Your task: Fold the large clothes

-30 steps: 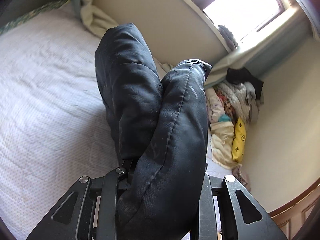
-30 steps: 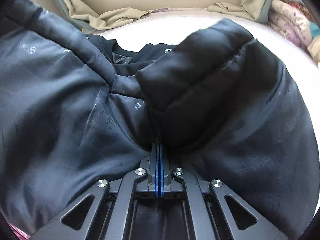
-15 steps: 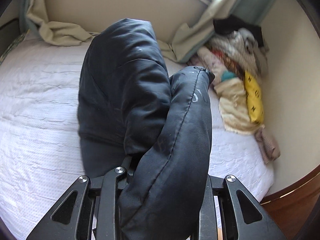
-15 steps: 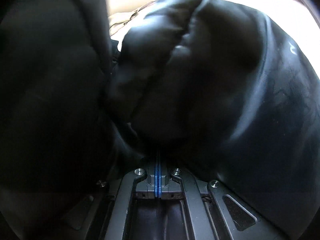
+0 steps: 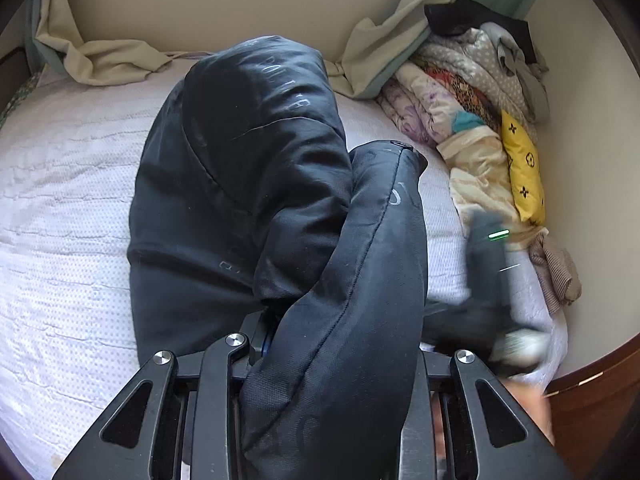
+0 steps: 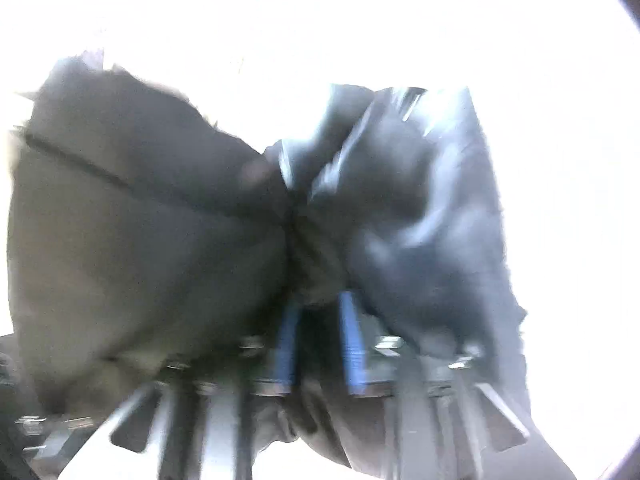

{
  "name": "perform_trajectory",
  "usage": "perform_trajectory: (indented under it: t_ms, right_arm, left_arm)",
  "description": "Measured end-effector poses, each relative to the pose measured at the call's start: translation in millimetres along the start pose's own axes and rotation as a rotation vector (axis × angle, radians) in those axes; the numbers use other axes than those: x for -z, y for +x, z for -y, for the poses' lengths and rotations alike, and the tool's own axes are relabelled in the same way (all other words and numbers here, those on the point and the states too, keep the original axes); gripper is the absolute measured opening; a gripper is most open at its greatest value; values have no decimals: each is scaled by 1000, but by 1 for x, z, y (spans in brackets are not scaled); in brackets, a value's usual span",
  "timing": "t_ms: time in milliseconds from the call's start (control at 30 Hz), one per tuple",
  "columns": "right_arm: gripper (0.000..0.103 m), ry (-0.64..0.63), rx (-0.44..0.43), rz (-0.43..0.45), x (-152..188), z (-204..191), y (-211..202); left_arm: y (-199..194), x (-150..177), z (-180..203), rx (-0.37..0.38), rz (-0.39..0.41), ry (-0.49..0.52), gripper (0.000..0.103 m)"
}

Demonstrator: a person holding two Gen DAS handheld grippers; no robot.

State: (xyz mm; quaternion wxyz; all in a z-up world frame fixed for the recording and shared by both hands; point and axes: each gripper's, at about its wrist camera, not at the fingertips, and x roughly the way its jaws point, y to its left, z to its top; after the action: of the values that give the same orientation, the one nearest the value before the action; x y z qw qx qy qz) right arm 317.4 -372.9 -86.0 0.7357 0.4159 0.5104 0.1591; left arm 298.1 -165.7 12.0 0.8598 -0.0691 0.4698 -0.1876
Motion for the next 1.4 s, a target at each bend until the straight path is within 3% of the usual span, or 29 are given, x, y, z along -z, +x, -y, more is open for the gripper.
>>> perform_trajectory:
  t_ms: [67, 200, 300, 467, 633, 833, 933, 1067, 1133, 1267, 1400]
  right_arm:
    - [52, 33, -48, 39, -1, 8, -28]
    - [66, 86, -274, 89, -2, 22, -67]
    - [74, 64, -339, 87, 3, 17, -76]
    - [78, 0, -293, 65, 9, -1, -76]
    - [78, -58, -190, 43, -6, -28, -48]
    - [80, -87, -141, -30, -3, -30, -20]
    - [67, -121, -91, -61, -9, -37, -5]
    - [42, -173, -37, -93, -13, -42, 7]
    - [35, -209, 1, -89, -11, -45, 9]
    - [28, -202, 11, -67, -10, -41, 3]
    - [25, -182, 20, -29, -18, -37, 0]
  left_arm:
    - [4, 4, 4, -4, -4, 14, 35]
    - [14, 12, 14, -23, -11, 51, 38]
    - [20, 20, 21, -38, -17, 82, 40]
    - [24, 28, 30, -62, -17, 123, 42]
    - [27, 31, 36, -77, -19, 158, 45]
    - [30, 37, 45, -91, -24, 226, 48]
    - [31, 38, 43, -91, -32, 240, 48]
    - [33, 37, 38, -54, -69, 241, 57]
    - [30, 36, 35, -18, -99, 243, 60]
    - [6, 37, 27, 51, -124, 267, 67]
    - [-31, 58, 14, 68, -58, 309, 81]
